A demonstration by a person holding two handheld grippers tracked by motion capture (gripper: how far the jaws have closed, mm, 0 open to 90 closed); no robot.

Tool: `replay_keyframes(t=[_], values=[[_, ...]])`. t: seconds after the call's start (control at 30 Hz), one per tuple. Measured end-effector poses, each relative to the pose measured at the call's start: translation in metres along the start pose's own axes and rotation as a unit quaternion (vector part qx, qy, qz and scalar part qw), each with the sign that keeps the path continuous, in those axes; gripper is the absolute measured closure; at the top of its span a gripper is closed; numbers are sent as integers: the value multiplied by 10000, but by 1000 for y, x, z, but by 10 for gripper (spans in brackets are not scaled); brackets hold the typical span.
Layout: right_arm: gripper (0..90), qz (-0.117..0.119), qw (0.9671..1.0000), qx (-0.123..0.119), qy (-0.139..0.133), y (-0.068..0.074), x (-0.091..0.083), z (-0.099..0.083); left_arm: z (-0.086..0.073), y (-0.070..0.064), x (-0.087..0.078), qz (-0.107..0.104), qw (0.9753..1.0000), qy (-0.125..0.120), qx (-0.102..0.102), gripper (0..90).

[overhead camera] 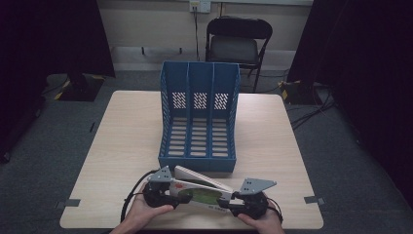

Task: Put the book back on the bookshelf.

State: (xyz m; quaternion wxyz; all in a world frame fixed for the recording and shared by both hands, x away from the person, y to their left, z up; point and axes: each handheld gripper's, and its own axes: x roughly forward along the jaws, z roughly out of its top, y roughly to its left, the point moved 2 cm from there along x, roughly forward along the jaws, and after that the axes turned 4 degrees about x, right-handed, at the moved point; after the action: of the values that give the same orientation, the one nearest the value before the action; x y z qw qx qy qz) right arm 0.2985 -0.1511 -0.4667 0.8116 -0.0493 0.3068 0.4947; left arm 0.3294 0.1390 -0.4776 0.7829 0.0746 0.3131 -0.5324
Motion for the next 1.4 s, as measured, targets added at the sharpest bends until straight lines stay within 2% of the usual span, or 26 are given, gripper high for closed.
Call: replay_keyframes(t=[0.03, 0.13, 0.17, 0.3, 0.37, 0.47, 0.5, 0.53, 0.57, 0.63, 0.67, 0.7, 0.73, 0.77, 0.83, 0.93, 1.0, 1.03, 1.1, 1.13, 1.2, 1.27, 1.4], values=[[689, 71, 10000, -24, -10, 2, -2, 0, -1, 3, -2, 12, 9999, -69, -93, 469], [698, 77, 9999, -73, -14, 5, -2, -1, -4, 8, -8, 32, 9995, -108, -294, 449], [705, 93, 9999, -131, -18, 7, -3, 0, -6, 10, -11, 120, 9993, -74, -332, 438], [699, 122, 9999, -110, -34, 10, -2, -1, -8, 14, -17, 227, 9990, -70, -376, 394], [662, 248, 9997, -43, 12, 12, 1, -1, -8, 18, -18, 340, 9985, -138, -403, 358], [641, 324, 9994, 1, 77, 14, 4, -2, -8, 19, -14, 290, 9986, -115, -425, 341], [617, 247, 9997, 57, 61, 15, 7, -1, -7, 18, -11, 172, 9986, -143, -471, 318], [617, 247, 9997, 57, 61, 15, 7, -1, -6, 17, -9, 172, 9990, -117, -400, 318], [587, 212, 9997, 51, 77, 16, 11, -1, -5, 16, -7, 193, 9989, -125, -401, 283], [579, 175, 9998, 19, 74, 17, 13, -1, -4, 16, -4, 248, 9990, -135, -357, 276], [564, 84, 10000, 14, 44, 20, 19, -1, -4, 16, -4, 279, 9989, -136, -363, 286], [564, 84, 10000, 14, 44, 20, 19, -1, -4, 16, -3, 267, 9985, -156, -452, 286], [580, 35, 10000, -29, 36, 22, 21, -1, -4, 18, -3, 254, 9988, -121, -401, 296], [605, 28, 10000, 33, -6, 21, 23, 0, -5, 19, -2, 241, 9988, -106, -405, 295], [663, -46, 10000, -48, -35, 22, 24, 1, -4, 18, -2, 265, 9987, -105, -426, 290], [699, -84, 9999, -80, -47, 21, 25, 1, -4, 19, -1, 278, 9986, -83, -432, 296], [702, -95, 9999, -68, -50, 21, 25, 1, -4, 19, 0, 277, 9986, -123, -436, 292], [701, -104, 9999, -52, -52, 21, 25, 1, -4, 20, 0, 352, 9984, -83, -437, 288], [699, -112, 9999, -43, -54, 21, 25, 1, -5, 22, 2, 305, 9984, 28, -468, 285], [696, -115, 9999, -33, -64, 21, 25, 1, -5, 22, 3, 226, 9986, -17, -477, 294], [688, -120, 9999, 5, -74, 21, 27, 0, -4, 20, 4, 251, 9987, -14, -437, 290], [686, -132, 9998, -81, -80, 22, 29, 0, -4, 19, 5, 277, 9988, 3, -407, 286], [670, -150, 9998, -97, -108, 23, 38, 2, -3, 17, 6, 317, 9988, 8, -362, 289]])
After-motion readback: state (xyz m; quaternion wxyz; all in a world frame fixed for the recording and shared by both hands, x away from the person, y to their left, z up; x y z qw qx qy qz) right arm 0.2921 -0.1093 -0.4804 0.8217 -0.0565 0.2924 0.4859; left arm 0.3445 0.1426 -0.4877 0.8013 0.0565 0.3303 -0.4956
